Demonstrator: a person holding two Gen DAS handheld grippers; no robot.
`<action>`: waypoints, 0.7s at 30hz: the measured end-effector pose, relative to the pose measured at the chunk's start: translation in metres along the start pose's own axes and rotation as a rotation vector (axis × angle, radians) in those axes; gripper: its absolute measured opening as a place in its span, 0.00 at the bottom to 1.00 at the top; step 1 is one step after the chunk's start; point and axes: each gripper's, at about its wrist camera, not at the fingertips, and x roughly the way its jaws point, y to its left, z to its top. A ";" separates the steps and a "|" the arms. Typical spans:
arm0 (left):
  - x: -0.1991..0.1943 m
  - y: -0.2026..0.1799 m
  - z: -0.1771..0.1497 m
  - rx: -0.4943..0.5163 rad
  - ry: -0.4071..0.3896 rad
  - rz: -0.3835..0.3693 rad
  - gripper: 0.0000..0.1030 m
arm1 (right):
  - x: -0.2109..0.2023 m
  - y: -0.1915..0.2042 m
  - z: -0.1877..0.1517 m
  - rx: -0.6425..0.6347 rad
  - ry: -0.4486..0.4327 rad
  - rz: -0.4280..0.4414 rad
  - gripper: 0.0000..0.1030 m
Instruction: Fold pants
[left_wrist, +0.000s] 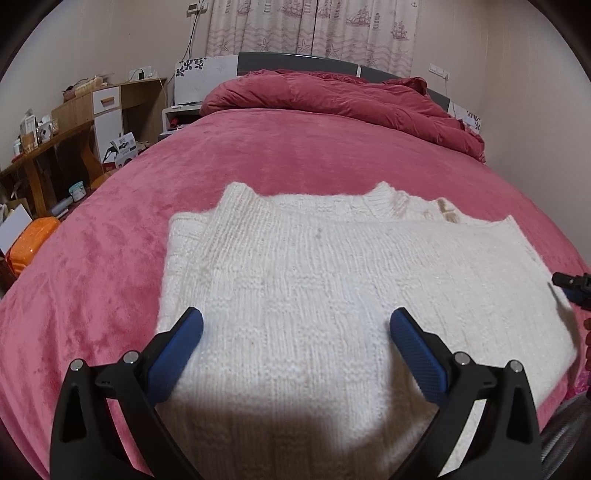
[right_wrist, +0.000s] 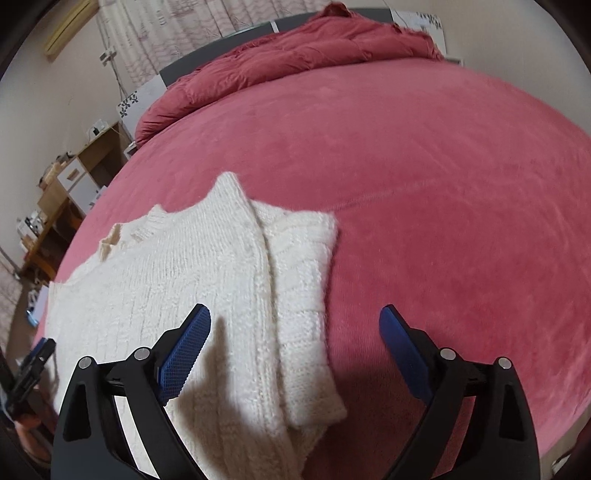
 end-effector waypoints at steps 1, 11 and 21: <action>-0.001 0.000 -0.001 -0.003 -0.002 -0.006 0.98 | 0.001 -0.002 0.000 0.013 0.009 0.013 0.89; -0.010 0.003 -0.005 0.015 -0.016 -0.025 0.98 | 0.004 -0.022 -0.009 0.143 0.060 0.159 0.89; -0.022 0.014 -0.006 -0.023 -0.031 -0.045 0.98 | 0.003 -0.050 -0.025 0.309 0.080 0.414 0.86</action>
